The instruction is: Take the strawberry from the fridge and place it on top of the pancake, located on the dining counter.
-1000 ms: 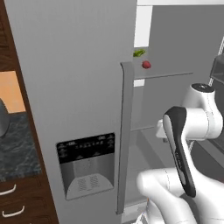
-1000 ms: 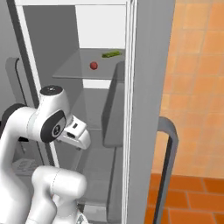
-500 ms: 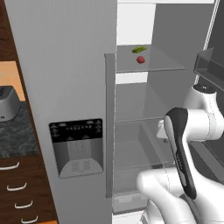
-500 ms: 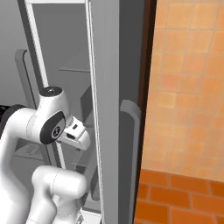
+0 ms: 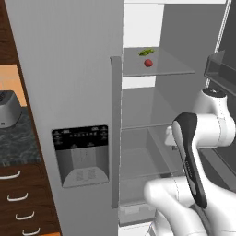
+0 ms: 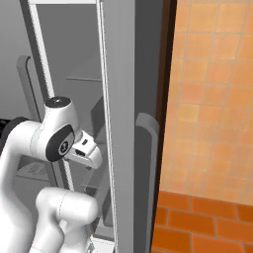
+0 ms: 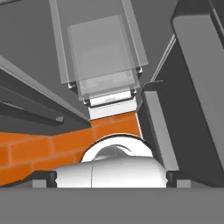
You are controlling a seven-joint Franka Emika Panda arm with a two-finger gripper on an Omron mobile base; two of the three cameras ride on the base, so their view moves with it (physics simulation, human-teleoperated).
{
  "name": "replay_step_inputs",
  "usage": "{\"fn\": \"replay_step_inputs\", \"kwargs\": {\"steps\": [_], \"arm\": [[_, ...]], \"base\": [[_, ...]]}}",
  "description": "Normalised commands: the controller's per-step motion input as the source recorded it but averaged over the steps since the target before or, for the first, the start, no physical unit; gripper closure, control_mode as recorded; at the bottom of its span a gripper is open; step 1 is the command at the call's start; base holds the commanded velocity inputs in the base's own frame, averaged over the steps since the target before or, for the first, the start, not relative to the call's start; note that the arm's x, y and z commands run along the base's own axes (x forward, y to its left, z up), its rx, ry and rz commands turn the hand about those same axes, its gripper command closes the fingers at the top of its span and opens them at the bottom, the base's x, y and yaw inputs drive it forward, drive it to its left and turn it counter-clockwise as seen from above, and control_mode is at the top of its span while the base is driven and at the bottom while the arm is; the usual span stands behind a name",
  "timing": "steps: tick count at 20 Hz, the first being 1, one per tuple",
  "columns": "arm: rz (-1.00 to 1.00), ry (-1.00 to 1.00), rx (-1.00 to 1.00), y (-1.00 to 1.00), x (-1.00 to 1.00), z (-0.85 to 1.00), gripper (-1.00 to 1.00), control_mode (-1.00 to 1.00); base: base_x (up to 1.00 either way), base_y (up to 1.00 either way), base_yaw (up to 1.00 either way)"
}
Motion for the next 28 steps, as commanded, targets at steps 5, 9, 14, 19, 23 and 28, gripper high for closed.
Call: {"fn": "replay_step_inputs", "kwargs": {"steps": [5, 9, 14, 19, 23, 28], "arm": [[0.00, -0.03, -0.01, 0.02, 0.31, 0.16, -1.00, -1.00], [0.04, -0.16, -0.11, 0.27, 0.75, 0.49, -1.00, -1.00], [0.22, -0.20, -0.01, 0.12, 0.78, 0.52, -1.00, -1.00], [0.20, -0.39, 0.01, -0.02, 0.82, 0.42, -1.00, -1.00], [0.07, -0.26, -0.01, 0.00, 0.22, 0.91, -1.00, -1.00], [-0.01, 0.00, -0.05, 0.00, 0.25, 0.92, -1.00, -1.00]], "base": [[0.13, 0.00, 0.00], [0.00, 0.00, 0.00], [0.00, 0.00, 0.00], [0.00, 0.00, 0.00], [0.00, 0.00, 0.00], [0.00, 0.00, 0.00]]}}
